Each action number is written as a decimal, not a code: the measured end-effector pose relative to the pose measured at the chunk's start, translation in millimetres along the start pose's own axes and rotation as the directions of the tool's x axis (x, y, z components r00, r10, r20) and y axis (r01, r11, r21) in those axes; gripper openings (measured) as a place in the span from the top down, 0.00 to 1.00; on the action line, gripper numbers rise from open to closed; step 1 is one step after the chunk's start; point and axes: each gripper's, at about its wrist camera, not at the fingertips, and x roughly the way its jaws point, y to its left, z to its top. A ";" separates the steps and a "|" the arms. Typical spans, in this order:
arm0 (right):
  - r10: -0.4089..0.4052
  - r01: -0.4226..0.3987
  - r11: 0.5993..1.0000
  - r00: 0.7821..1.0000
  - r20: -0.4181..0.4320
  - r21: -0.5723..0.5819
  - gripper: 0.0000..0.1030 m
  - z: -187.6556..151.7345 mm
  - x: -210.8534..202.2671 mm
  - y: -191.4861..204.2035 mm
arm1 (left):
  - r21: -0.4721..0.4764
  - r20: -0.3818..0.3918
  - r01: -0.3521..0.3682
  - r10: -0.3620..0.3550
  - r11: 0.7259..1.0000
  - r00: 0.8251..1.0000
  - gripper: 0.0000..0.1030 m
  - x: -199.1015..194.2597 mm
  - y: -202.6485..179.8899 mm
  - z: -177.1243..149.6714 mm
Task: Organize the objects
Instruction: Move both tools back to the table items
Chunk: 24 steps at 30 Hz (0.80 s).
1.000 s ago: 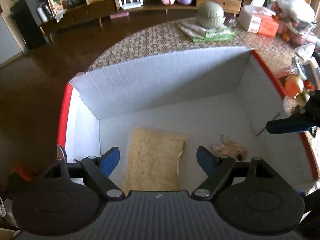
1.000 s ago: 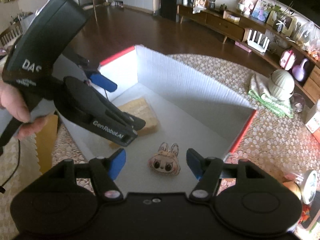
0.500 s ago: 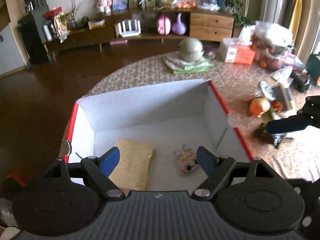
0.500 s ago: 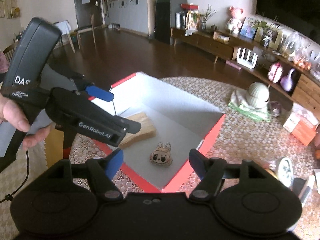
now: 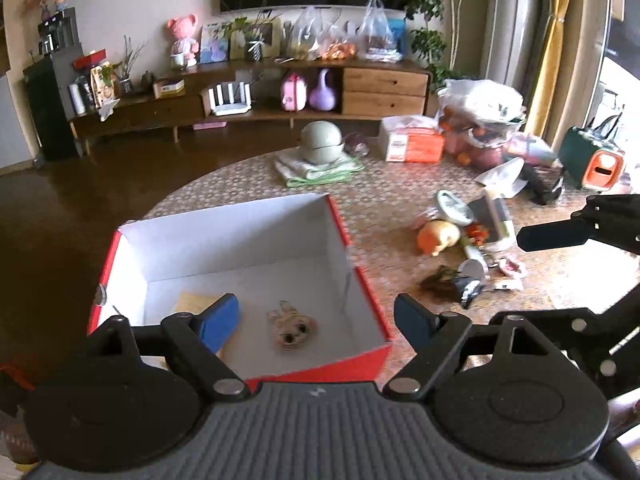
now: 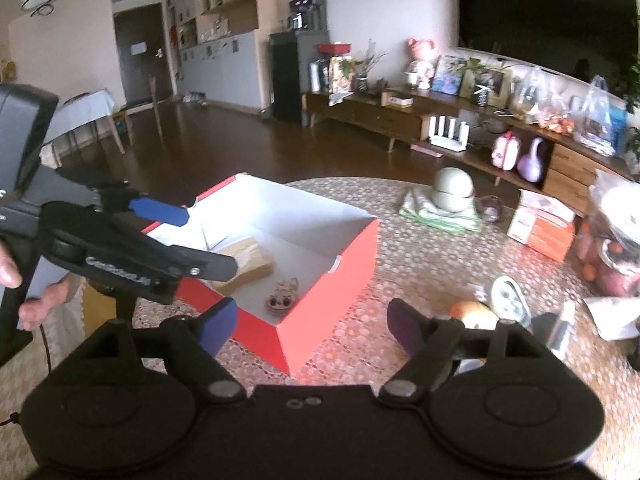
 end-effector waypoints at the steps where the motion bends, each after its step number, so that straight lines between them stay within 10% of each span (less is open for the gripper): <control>1: -0.003 0.003 1.000 1.000 0.006 0.010 0.19 -4.2 -3.0 -2.9 | -0.004 0.006 0.002 -0.002 1.000 1.000 0.15 -2.4 -4.0 -2.4; 24: -0.286 0.269 0.904 0.958 0.002 0.333 0.18 -107.2 -43.5 -118.5 | 0.004 0.074 0.106 -0.106 0.994 0.992 0.00 35.2 -111.1 -50.4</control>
